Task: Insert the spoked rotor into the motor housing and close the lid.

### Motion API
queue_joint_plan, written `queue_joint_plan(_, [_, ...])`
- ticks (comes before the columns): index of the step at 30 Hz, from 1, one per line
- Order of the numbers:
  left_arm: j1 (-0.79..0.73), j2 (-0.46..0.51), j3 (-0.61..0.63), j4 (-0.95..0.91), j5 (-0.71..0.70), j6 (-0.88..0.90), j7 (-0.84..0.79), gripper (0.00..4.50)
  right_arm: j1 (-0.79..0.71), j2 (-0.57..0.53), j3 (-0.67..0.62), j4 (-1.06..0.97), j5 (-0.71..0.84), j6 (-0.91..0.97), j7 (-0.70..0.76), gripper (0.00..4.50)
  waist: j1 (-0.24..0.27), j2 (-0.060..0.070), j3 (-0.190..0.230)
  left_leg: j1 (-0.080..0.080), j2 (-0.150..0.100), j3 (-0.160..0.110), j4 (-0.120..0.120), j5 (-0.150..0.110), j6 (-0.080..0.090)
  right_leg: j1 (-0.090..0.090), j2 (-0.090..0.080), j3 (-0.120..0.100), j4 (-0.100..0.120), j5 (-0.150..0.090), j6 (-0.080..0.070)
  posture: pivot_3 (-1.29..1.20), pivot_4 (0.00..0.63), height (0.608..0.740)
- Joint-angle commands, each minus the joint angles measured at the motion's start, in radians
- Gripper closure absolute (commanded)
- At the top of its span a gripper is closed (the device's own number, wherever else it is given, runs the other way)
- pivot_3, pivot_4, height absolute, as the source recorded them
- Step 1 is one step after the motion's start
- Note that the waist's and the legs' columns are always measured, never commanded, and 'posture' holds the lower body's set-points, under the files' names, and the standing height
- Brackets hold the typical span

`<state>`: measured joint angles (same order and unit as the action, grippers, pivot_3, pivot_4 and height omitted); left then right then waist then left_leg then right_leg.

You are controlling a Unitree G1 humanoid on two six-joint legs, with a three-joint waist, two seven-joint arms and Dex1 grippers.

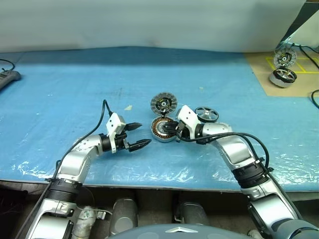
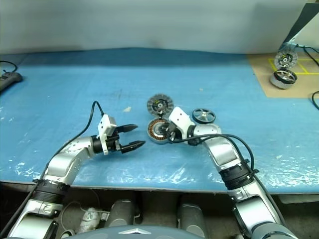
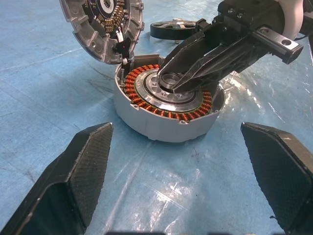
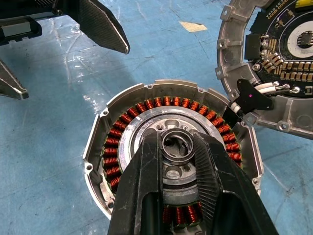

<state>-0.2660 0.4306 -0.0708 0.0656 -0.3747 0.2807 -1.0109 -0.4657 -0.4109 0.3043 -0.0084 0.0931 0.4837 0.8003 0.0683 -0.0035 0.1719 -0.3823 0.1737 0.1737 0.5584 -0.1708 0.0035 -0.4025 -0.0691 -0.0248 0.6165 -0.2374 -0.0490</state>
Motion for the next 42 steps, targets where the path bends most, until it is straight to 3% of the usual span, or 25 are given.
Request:
queue_joint_plan(1, [-0.011, 0.008, 0.013, -0.039, -0.013, -0.002, 0.000, 0.00, -0.008, -0.001, 0.008, -0.002, -0.008, -0.009, 0.007, 3.94, 0.000, 0.000, 0.000, 0.000, 0.000, 0.000, 0.000, 0.000, 0.000, 0.000, 0.000, 0.000, 0.000, 0.000, 0.000, 0.00, 0.150, 0.740])
queue_joint_plan(9, [-0.008, 0.007, 0.012, -0.045, -0.012, 0.001, 0.006, 0.00, 0.000, -0.009, 0.015, 0.004, -0.014, -0.029, 0.023, 3.94, 0.000, 0.000, 0.000, 0.000, 0.000, 0.000, 0.000, 0.000, 0.000, 0.000, 0.000, 0.000, 0.000, 0.000, 0.000, 0.00, 0.150, 0.740])
queue_joint_plan(15, [-0.006, 0.004, 0.014, -0.048, -0.015, 0.009, 0.018, 0.00, -0.002, 0.010, -0.010, 0.004, 0.010, -0.003, 0.019, 1.99, 0.000, 0.000, 0.000, 0.000, 0.000, 0.000, 0.000, 0.000, 0.000, 0.000, 0.000, 0.000, 0.000, 0.000, 0.000, 0.00, 0.150, 0.740])
queue_joint_plan(25, [-0.011, 0.005, 0.017, -0.033, -0.017, 0.013, 0.019, 0.00, -0.030, 0.041, -0.134, -0.099, 0.152, 0.063, 0.026, 1.99, 0.000, 0.000, 0.000, -0.001, 0.000, 0.000, 0.000, 0.000, 0.000, -0.001, 0.000, 0.000, 0.000, 0.000, 0.000, 0.00, 0.150, 0.740])
queue_joint_plan(28, [-0.013, 0.005, 0.017, -0.029, -0.017, 0.012, 0.017, 0.00, -0.035, 0.044, -0.137, -0.102, 0.158, 0.056, 0.022, 2.84, 0.000, 0.000, 0.000, 0.000, 0.000, 0.000, 0.000, 0.000, 0.000, -0.001, 0.000, 0.000, 0.000, 0.000, 0.000, 0.00, 0.150, 0.740])
queue_joint_plan(32, [-0.016, 0.006, 0.016, -0.029, -0.019, 0.015, 0.013, 0.00, -0.025, 0.045, -0.084, -0.057, 0.105, 0.022, 0.008, 4.34, 0.000, 0.000, 0.000, -0.001, 0.000, 0.000, 0.000, 0.000, 0.000, -0.001, 0.000, 0.000, 0.000, 0.000, 0.000, 0.00, 0.150, 0.740])
queue_joint_plan(42, [-0.014, 0.010, 0.017, -0.039, -0.023, 0.021, 0.010, 0.00, -0.013, 0.017, -0.014, 0.046, -0.003, -0.022, -0.020, 4.48, 0.000, 0.000, 0.000, -0.001, 0.000, 0.000, -0.001, 0.000, 0.000, -0.001, 0.000, 0.000, 0.000, 0.000, 0.000, 0.00, 0.150, 0.740])
